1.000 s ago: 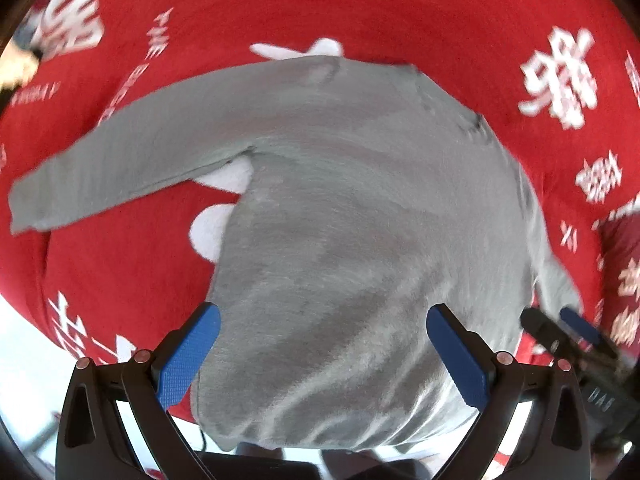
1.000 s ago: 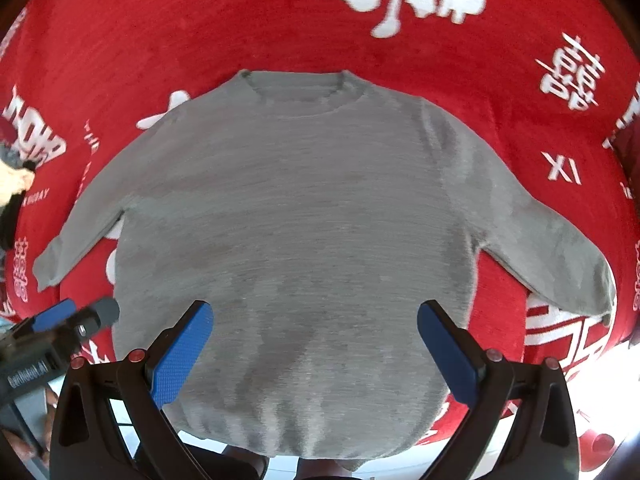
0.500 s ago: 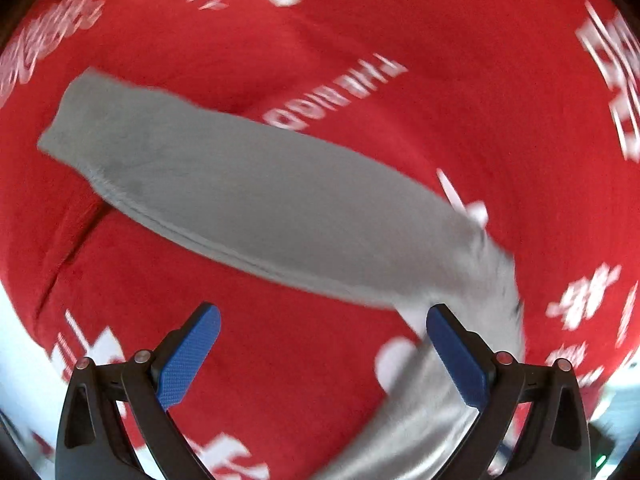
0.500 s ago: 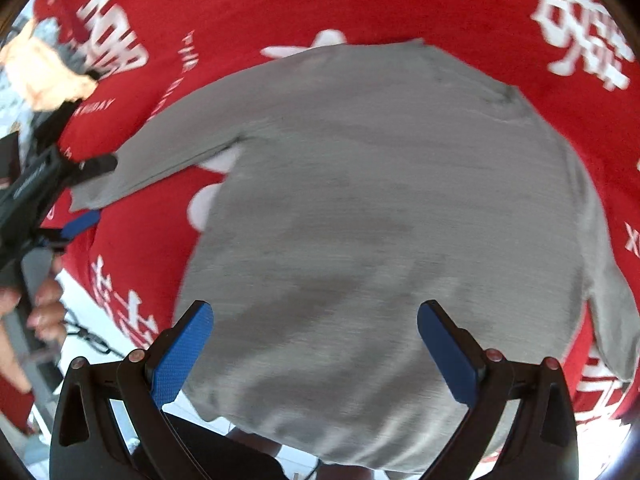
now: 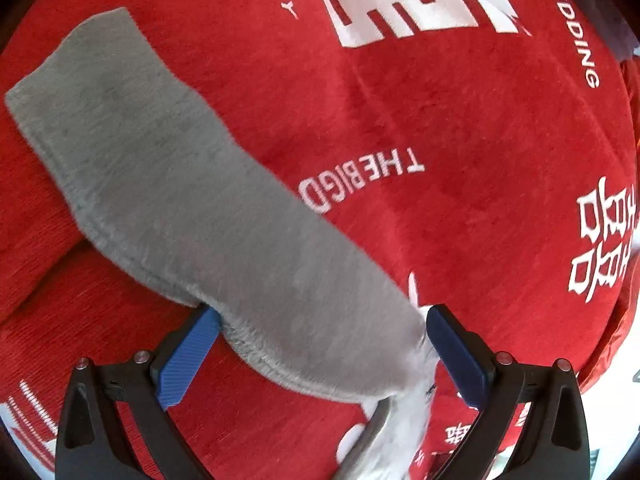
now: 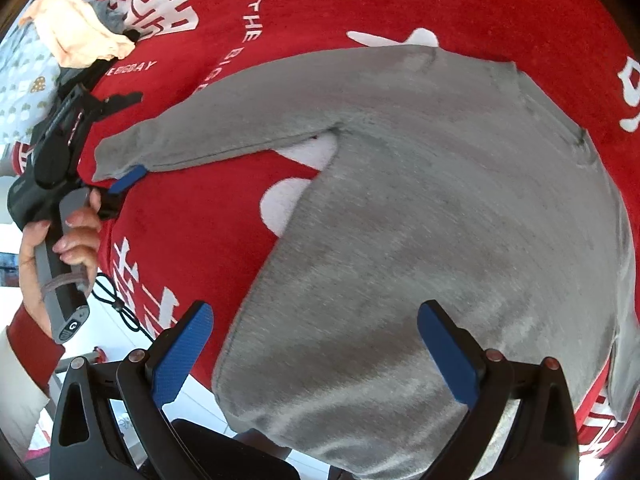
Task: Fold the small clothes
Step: 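Move the left tool to the sweater sleeve nearest it and grasp the cuff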
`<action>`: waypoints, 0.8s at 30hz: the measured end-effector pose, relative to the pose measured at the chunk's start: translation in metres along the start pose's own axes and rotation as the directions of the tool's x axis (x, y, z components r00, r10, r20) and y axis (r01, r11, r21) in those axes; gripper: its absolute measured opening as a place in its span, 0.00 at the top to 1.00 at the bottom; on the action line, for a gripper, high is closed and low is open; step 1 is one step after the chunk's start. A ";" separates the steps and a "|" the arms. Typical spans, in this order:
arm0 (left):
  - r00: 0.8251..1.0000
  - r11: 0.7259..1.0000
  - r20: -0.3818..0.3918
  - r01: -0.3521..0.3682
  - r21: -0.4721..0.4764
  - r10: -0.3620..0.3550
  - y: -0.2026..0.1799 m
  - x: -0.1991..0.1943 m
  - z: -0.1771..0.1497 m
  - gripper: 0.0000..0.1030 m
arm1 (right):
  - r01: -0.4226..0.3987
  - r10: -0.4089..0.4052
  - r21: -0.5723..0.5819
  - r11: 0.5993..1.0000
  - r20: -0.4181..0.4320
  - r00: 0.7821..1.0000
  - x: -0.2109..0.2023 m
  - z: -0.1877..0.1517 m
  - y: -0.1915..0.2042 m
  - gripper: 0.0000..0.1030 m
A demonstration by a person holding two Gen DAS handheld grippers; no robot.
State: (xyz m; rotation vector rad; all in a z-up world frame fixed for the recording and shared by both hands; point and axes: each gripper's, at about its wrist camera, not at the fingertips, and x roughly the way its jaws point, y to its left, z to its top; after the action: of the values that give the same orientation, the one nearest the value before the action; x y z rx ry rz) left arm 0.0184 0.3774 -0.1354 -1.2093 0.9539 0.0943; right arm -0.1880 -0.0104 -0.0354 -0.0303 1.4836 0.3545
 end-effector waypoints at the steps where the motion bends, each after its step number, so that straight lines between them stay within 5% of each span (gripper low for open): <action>1: 1.000 1.000 0.004 -0.012 0.002 0.012 -0.001 0.001 0.001 0.00 | -0.002 0.002 -0.003 1.000 0.000 1.000 0.001 0.001 0.002 0.01; 5: 0.991 0.991 0.038 -0.129 0.041 0.127 -0.010 0.006 -0.001 0.07 | -0.007 0.007 -0.009 1.000 -0.012 1.000 0.007 0.004 0.008 0.01; 7: 0.976 0.972 0.054 -0.217 0.092 0.213 -0.017 0.006 -0.005 0.29 | -0.015 0.015 -0.005 1.000 -0.012 1.000 0.008 0.004 0.009 0.01; 9: 0.958 0.949 0.067 -0.285 0.137 0.278 -0.022 0.010 -0.008 0.38 | -0.021 0.021 -0.002 1.000 -0.008 1.000 0.007 0.004 0.009 0.01; 14: 0.956 0.954 0.072 -0.291 0.073 0.286 -0.012 -0.007 -0.012 0.38 | -0.033 0.033 0.023 0.999 -0.002 0.999 0.001 0.003 0.001 0.01; 17: 0.953 0.957 0.094 -0.290 -0.004 0.289 0.012 -0.022 -0.011 0.20 | -0.025 0.025 0.041 0.999 0.000 1.000 -0.001 0.002 -0.007 0.01; 24: 0.970 0.975 0.105 -0.220 0.001 0.219 0.016 -0.012 0.015 0.09 | -0.019 0.020 0.053 0.998 -0.014 1.000 0.005 0.000 -0.015 0.01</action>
State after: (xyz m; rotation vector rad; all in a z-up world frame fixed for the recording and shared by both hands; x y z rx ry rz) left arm 0.0109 0.4006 -0.1389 -1.0732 0.9919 0.3245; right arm -0.1835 -0.0239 -0.0429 0.0242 1.5077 0.3312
